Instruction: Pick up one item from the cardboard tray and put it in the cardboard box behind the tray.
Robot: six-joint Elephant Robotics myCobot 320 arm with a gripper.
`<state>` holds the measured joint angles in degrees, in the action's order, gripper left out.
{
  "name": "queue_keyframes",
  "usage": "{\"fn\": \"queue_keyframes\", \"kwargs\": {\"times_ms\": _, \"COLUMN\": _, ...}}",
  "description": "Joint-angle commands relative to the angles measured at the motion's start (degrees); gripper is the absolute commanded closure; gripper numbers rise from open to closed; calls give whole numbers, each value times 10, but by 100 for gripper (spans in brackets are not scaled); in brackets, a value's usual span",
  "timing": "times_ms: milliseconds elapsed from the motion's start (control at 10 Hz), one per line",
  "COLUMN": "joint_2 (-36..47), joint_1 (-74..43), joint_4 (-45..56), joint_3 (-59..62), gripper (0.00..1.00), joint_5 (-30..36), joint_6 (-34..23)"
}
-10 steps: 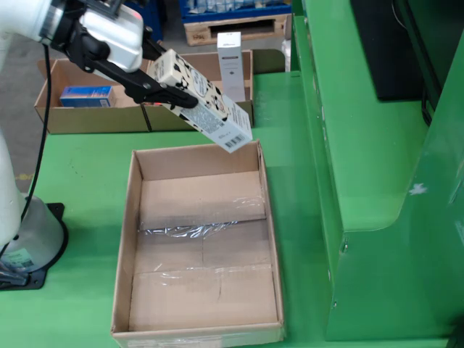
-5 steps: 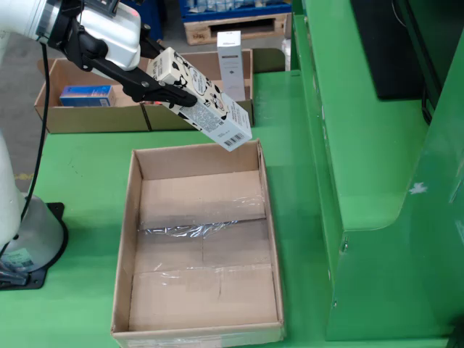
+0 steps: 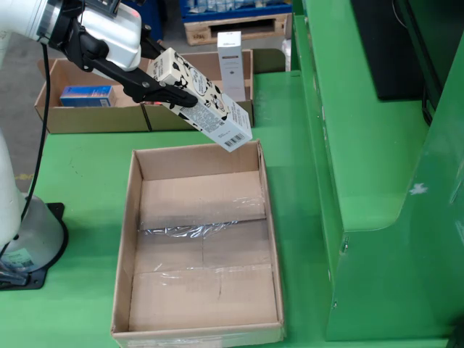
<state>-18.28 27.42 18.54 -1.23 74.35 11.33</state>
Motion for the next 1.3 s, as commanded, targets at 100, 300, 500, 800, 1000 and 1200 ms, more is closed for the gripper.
{"fn": "queue_keyframes", "kwargs": {"times_ms": 100, "joint_2": 16, "joint_1": -2, "joint_4": -12, "joint_3": 12, "gripper": 100, "joint_5": 5, "joint_6": -9}}
{"fn": "queue_keyframes", "kwargs": {"times_ms": 300, "joint_2": 23, "joint_1": 5, "joint_4": -4, "joint_3": 12, "gripper": 100, "joint_5": 13, "joint_6": -11}}
{"fn": "queue_keyframes", "kwargs": {"times_ms": 500, "joint_2": 43, "joint_1": 57, "joint_4": 33, "joint_3": 12, "gripper": 100, "joint_5": 25, "joint_6": 0}}
{"fn": "queue_keyframes", "kwargs": {"times_ms": 800, "joint_2": 54, "joint_1": 106, "joint_4": 63, "joint_3": 12, "gripper": 100, "joint_5": 38, "joint_6": 14}}
{"fn": "queue_keyframes", "kwargs": {"times_ms": 1000, "joint_2": 51, "joint_1": 142, "joint_4": 67, "joint_3": 12, "gripper": 100, "joint_5": 55, "joint_6": 10}}
{"fn": "queue_keyframes", "kwargs": {"times_ms": 1200, "joint_2": 73, "joint_1": 222, "joint_4": 111, "joint_3": 12, "gripper": 100, "joint_5": 40, "joint_6": 37}}
